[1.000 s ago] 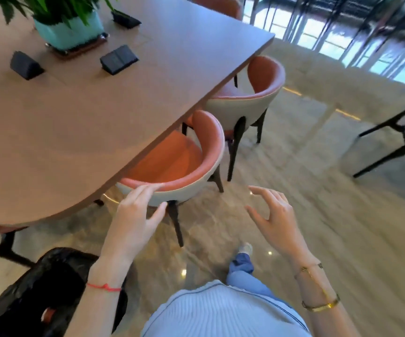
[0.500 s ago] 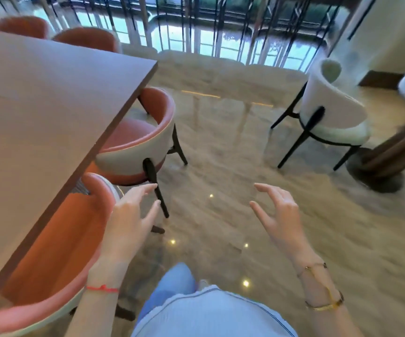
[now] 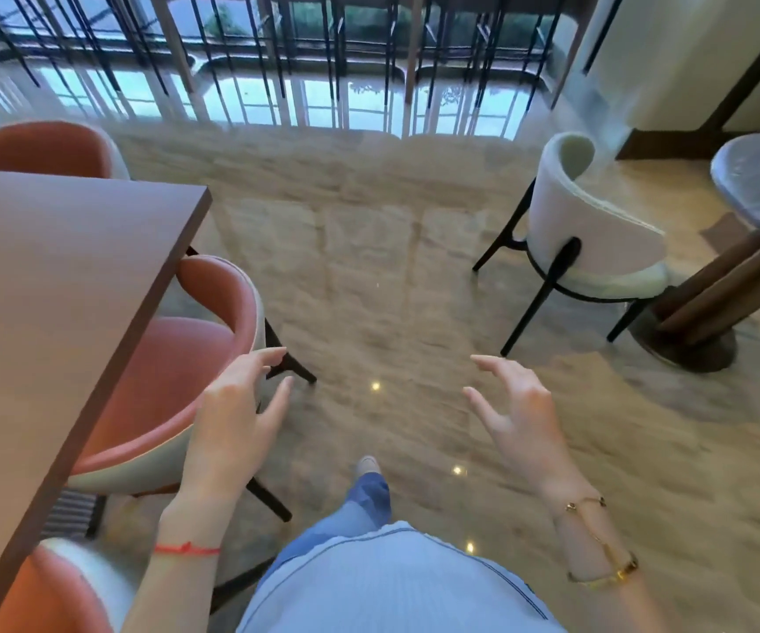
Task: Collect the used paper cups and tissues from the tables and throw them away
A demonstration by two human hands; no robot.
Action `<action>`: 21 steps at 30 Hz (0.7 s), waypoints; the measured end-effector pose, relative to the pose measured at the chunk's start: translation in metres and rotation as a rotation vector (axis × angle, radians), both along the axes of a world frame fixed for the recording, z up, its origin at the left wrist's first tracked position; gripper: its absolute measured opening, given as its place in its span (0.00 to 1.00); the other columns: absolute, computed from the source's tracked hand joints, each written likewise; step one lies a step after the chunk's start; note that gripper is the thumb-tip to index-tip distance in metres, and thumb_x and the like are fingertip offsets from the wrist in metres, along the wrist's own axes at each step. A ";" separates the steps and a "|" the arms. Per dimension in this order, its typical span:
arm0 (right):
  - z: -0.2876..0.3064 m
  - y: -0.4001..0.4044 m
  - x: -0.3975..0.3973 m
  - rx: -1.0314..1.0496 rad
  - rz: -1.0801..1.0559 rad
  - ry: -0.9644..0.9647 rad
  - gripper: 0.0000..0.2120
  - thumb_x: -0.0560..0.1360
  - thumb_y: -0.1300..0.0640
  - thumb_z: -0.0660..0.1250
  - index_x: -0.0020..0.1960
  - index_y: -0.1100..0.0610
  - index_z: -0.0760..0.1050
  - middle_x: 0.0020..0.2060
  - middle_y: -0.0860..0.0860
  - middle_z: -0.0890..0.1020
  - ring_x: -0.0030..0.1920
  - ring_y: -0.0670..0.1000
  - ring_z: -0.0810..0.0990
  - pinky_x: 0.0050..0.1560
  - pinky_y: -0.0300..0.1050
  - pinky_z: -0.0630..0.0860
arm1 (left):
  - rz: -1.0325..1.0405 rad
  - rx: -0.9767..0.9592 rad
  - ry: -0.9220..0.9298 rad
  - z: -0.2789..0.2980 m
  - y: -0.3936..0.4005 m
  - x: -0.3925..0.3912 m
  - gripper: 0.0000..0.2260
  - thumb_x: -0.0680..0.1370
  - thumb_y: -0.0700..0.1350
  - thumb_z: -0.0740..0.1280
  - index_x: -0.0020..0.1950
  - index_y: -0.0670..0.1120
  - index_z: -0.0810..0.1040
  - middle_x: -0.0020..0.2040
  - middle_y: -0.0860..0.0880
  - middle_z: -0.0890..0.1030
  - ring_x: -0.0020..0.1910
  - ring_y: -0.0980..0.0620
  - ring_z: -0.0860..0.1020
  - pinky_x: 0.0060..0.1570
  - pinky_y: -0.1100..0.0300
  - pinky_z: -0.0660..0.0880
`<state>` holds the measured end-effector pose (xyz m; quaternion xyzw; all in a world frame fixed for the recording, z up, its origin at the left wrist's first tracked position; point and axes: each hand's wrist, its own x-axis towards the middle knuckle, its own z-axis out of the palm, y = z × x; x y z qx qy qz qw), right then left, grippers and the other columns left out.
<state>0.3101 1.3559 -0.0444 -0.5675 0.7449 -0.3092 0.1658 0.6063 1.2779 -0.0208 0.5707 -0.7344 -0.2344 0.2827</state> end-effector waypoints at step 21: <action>-0.002 -0.476 -0.104 0.015 0.002 -0.034 0.17 0.75 0.55 0.71 0.63 0.53 0.76 0.57 0.46 0.80 0.61 0.45 0.73 0.60 0.31 0.62 | -0.066 0.018 -0.023 -0.015 -0.471 -0.102 0.16 0.76 0.44 0.70 0.64 0.47 0.77 0.55 0.55 0.80 0.54 0.58 0.78 0.56 0.71 0.68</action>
